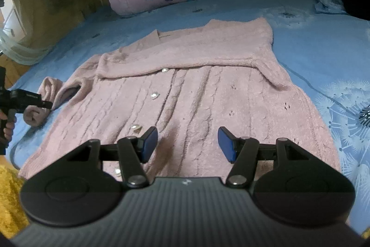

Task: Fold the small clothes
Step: 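Carry the sleeve with the left tool across the body and release it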

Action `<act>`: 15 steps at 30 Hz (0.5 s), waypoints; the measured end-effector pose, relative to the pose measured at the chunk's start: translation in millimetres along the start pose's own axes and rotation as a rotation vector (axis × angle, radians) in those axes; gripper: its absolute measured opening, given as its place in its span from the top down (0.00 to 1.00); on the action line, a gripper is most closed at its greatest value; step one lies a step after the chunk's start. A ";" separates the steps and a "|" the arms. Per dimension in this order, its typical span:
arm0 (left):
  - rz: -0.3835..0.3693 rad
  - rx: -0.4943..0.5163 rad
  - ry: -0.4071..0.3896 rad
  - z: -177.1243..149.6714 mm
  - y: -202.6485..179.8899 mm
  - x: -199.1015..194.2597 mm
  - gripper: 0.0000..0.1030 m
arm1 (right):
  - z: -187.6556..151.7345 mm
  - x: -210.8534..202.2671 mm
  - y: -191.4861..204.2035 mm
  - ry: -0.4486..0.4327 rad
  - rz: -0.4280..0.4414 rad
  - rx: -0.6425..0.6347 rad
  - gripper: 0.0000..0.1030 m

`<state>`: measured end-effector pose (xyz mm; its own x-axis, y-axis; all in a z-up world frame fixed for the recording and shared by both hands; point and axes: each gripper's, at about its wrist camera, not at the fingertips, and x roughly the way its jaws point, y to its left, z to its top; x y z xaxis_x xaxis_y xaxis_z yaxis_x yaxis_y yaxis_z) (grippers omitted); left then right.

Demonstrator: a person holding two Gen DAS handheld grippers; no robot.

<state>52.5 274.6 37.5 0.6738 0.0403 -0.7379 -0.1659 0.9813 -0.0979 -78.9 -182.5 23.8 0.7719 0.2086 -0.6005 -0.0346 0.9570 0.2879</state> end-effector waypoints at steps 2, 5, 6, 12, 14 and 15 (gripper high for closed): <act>-0.004 -0.021 -0.019 4.0 0.5 -7.0 0.83 | 0.8 -2.7 0.7 -0.010 0.007 -0.001 0.42; -0.020 -0.032 -0.037 12.9 -2.6 -18.0 0.84 | 1.6 -5.5 1.1 -0.020 0.015 -0.003 0.42; -0.021 -0.023 -0.044 16.8 -6.4 -22.7 0.84 | 2.1 -5.6 1.1 -0.022 0.018 -0.002 0.42; -0.051 -0.022 -0.129 52.5 -31.3 -62.3 0.84 | 1.7 -2.5 0.6 -0.016 0.020 0.027 0.42; -0.066 -0.005 -0.174 68.5 -45.8 -79.3 0.84 | 0.7 -4.7 0.9 -0.023 0.033 0.025 0.42; -0.076 0.012 -0.196 76.4 -55.3 -88.1 0.84 | 0.3 -5.4 0.8 -0.026 0.038 0.024 0.42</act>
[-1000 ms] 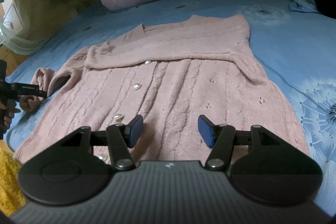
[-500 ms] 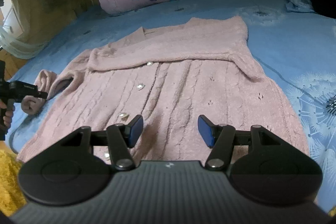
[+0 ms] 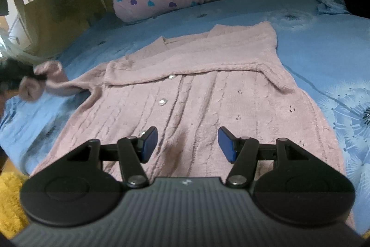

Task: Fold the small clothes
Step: 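Carry the sleeve with the left tool across the body and release it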

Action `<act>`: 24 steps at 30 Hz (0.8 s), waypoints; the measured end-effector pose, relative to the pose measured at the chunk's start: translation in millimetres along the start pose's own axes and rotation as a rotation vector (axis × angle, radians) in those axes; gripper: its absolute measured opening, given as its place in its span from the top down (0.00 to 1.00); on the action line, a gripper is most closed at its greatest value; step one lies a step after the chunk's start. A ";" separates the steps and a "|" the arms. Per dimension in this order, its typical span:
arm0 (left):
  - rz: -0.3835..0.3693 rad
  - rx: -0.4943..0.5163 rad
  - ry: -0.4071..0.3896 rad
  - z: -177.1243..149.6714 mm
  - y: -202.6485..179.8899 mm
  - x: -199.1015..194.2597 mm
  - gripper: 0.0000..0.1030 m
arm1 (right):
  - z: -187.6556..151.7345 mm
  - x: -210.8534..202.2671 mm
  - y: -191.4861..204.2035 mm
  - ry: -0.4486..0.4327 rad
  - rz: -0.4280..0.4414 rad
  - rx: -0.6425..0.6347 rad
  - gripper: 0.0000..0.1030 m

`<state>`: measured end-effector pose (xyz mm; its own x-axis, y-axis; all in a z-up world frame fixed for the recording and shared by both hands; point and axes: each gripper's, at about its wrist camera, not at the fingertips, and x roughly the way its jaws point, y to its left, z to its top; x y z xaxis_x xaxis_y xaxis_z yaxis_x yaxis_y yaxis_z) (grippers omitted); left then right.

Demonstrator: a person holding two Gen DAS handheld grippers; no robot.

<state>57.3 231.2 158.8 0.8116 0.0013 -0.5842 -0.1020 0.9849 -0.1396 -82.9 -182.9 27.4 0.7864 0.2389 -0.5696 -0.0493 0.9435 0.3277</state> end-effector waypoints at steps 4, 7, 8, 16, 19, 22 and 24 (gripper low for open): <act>-0.050 0.058 -0.060 25.7 -41.6 -19.2 0.84 | -0.7 1.0 -3.7 0.002 0.010 0.016 0.42; -0.104 0.097 -0.070 38.0 -80.0 -26.7 0.84 | -0.9 -0.1 -7.7 -0.003 0.007 0.027 0.42; -0.121 0.108 -0.066 38.7 -92.2 -27.1 0.84 | -0.9 -0.7 -8.3 -0.005 0.006 0.031 0.42; -0.235 0.185 -0.005 12.1 -187.4 -3.3 0.85 | -4.6 -1.9 -23.2 -0.019 0.013 0.068 0.42; -0.268 0.215 0.017 -4.7 -216.5 10.6 0.85 | -6.0 -0.6 -31.1 -0.020 0.020 0.095 0.42; -0.294 0.242 0.035 -19.2 -247.3 24.4 0.85 | -7.8 -0.1 -38.2 -0.020 0.040 0.128 0.42; -0.302 0.260 0.059 -27.6 -268.3 38.0 0.85 | -8.9 0.0 -40.3 -0.022 0.049 0.137 0.42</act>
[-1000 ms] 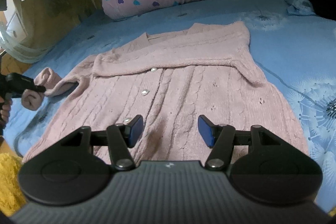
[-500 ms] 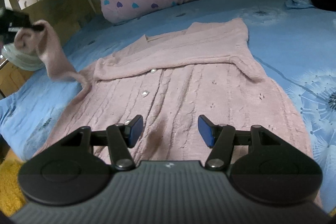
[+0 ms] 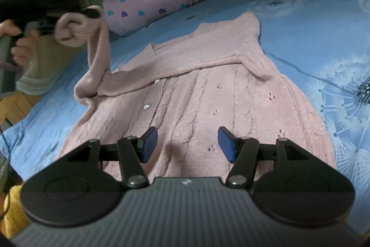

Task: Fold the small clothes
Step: 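Carry the sleeve with the left tool across the body and release it, then move the right tool to the crossed sleeve cuff, grasp and lift it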

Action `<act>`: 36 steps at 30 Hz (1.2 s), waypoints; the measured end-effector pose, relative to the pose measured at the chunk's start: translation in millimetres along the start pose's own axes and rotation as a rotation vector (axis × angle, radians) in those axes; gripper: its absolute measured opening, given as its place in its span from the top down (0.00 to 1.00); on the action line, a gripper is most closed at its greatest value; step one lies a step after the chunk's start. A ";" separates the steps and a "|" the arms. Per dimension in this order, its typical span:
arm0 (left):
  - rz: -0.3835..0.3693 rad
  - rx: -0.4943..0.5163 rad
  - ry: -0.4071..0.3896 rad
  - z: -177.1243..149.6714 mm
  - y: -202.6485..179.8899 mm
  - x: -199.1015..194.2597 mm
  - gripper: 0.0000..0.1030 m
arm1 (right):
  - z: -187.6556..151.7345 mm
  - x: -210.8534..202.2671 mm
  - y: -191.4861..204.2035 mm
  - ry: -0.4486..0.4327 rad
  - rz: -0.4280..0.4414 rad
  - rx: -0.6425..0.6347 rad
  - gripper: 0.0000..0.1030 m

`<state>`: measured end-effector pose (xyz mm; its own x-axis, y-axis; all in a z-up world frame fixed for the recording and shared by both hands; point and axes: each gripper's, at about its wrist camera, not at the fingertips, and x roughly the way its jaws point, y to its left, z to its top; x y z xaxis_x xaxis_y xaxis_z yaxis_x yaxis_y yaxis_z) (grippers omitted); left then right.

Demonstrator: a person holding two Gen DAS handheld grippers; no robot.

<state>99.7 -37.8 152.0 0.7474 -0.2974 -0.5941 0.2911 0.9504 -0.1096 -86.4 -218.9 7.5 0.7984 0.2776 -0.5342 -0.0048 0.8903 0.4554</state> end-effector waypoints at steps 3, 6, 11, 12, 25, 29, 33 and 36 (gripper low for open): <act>0.000 0.027 0.046 -8.9 -23.4 31.8 0.84 | -0.2 0.9 -3.3 0.003 0.009 0.011 0.42; 0.009 0.048 0.095 -19.8 -35.2 62.3 0.84 | -2.4 0.6 -3.5 0.006 0.012 0.009 0.43; 0.027 0.024 0.190 -44.1 -40.2 106.5 0.83 | -0.9 1.8 -5.5 0.012 0.016 0.008 0.43; 0.033 0.020 0.204 -47.9 -40.2 111.7 0.83 | -0.6 1.9 -6.2 0.012 0.018 0.012 0.43; 0.033 0.078 0.224 -60.7 -36.3 74.8 0.33 | -0.6 5.2 -6.2 -0.009 0.011 0.005 0.43; 0.057 0.069 0.203 -68.5 -20.0 42.9 0.27 | -2.2 2.4 -6.3 -0.029 0.004 0.015 0.42; 0.123 0.096 0.155 -73.1 -3.4 10.5 0.25 | -2.5 0.8 -5.8 -0.049 -0.010 0.008 0.42; 0.173 0.108 0.129 -74.9 11.4 -11.0 0.24 | -3.2 1.0 -4.9 -0.057 -0.017 0.006 0.42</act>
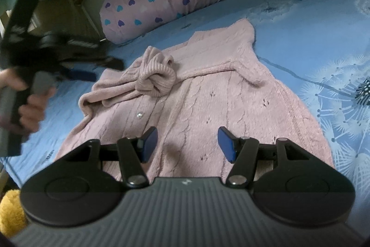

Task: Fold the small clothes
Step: 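Move the right tool to the crossed sleeve cuff, grasp and lift it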

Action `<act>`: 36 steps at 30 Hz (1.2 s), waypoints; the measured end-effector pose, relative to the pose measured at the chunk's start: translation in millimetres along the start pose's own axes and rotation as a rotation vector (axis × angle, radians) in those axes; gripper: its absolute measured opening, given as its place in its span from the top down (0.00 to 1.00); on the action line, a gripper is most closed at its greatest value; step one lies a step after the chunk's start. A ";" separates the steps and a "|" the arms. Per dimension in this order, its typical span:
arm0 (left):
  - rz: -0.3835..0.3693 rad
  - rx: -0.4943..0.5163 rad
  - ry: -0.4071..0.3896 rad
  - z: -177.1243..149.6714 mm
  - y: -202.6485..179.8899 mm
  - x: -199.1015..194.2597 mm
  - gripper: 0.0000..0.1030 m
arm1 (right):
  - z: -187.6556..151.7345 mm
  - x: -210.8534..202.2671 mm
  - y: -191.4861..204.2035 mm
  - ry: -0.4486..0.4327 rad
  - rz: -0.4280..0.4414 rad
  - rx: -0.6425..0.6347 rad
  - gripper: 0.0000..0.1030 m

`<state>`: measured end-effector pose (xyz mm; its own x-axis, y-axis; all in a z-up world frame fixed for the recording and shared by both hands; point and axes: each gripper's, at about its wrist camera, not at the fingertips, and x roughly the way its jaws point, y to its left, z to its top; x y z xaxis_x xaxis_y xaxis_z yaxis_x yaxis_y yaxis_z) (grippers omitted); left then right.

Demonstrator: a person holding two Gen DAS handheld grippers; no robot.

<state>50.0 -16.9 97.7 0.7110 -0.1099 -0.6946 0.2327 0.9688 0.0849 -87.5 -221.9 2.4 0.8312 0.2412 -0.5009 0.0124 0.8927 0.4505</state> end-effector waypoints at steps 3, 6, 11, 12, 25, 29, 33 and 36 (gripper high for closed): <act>0.048 0.015 -0.048 -11.2 14.4 -15.6 0.20 | -1.2 0.8 1.6 -0.003 -0.006 -0.009 0.42; 0.088 -0.003 -0.066 -23.8 23.5 -18.6 0.18 | 0.0 0.8 4.4 0.003 -0.012 -0.028 0.42; 0.143 -0.025 -0.051 -44.3 33.1 -11.1 0.18 | 2.7 -1.6 8.9 0.006 -0.042 -0.065 0.42; 0.163 -0.016 -0.067 -48.0 33.4 -11.2 0.18 | 4.6 -1.9 9.5 0.005 -0.047 -0.062 0.42; 0.126 -0.108 -0.087 -45.9 71.7 17.2 0.17 | 56.1 29.5 57.7 -0.003 -0.062 -0.186 0.42; 0.155 -0.167 -0.108 -32.2 98.9 15.9 0.17 | 68.5 54.0 72.0 -0.005 -0.053 -0.203 0.42; 0.191 -0.193 -0.122 -24.9 121.3 17.9 0.16 | 70.3 84.7 86.7 -0.003 -0.094 -0.240 0.42; 0.192 -0.256 -0.124 -35.6 138.8 24.6 0.16 | 65.5 105.3 96.8 0.014 -0.152 -0.313 0.42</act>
<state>76.2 122.8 66.9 0.8045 0.0686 -0.5899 -0.0759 0.9970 0.0125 37.7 -134.9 41.7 0.8252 0.0994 -0.5561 -0.0369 0.9918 0.1225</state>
